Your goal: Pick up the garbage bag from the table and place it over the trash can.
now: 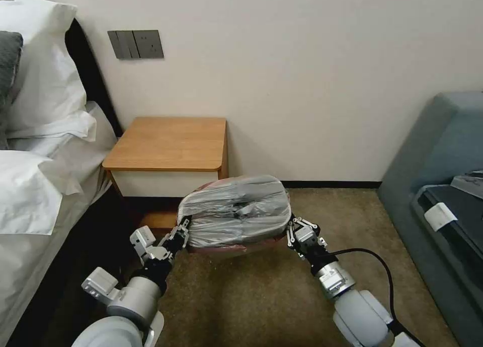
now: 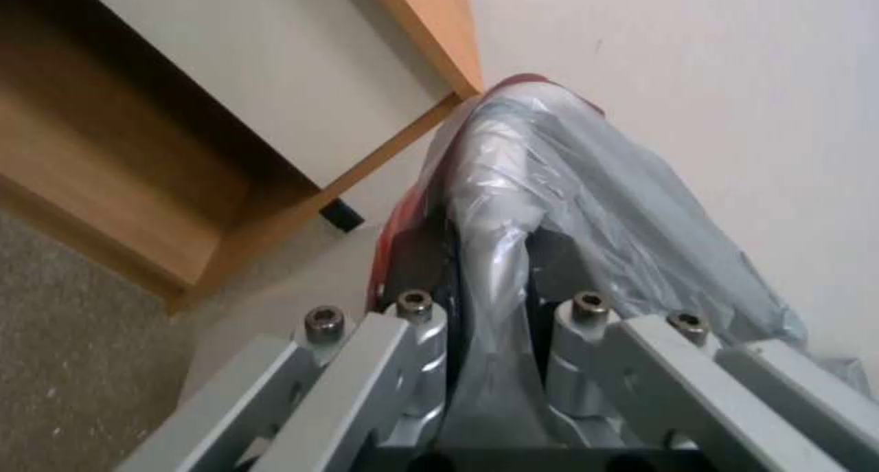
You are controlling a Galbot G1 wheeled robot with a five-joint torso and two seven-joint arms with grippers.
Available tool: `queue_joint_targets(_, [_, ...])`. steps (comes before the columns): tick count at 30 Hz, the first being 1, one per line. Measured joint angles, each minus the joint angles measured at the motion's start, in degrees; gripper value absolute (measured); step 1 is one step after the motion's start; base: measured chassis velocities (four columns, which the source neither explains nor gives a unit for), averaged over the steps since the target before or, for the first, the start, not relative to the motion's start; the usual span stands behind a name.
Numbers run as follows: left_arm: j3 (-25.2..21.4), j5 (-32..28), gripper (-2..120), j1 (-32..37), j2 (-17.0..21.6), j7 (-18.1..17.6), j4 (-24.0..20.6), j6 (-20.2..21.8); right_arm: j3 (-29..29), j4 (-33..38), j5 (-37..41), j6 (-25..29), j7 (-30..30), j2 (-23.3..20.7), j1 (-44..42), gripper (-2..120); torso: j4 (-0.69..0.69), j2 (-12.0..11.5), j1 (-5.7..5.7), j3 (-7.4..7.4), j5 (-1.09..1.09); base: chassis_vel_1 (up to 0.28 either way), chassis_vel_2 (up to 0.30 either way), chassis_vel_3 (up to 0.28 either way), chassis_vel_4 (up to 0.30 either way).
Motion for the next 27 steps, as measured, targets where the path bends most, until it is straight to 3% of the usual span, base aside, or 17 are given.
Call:
queue_joint_targets(15, [0.0,0.5,8,-0.2,-0.2,0.5,0.2,-0.3,1.0,-2.1,-2.8,-0.3,-2.7,-1.2,0.1,0,0.0,0.0,0.0,0.0,0.0,0.0,0.0,0.0,0.0])
queue_joint_targets(21, [-0.2,5.4,8,-1.1,0.5,0.7,2.3,-2.2,2.8,-0.7,-5.3,1.6,-3.9,-1.4,-2.9,24,0.0,0.0,0.0,0.0,0.0,0.0,0.0,0.0,0.0])
queue_joint_targets(27, [-0.9,5.9,8,-1.8,0.9,0.0,3.5,-2.7,6.3,1.0,-7.4,4.3,-5.8,-1.7,-6.3,45,0.0,0.0,0.0,0.0,0.0,0.0,0.0,0.0,0.0])
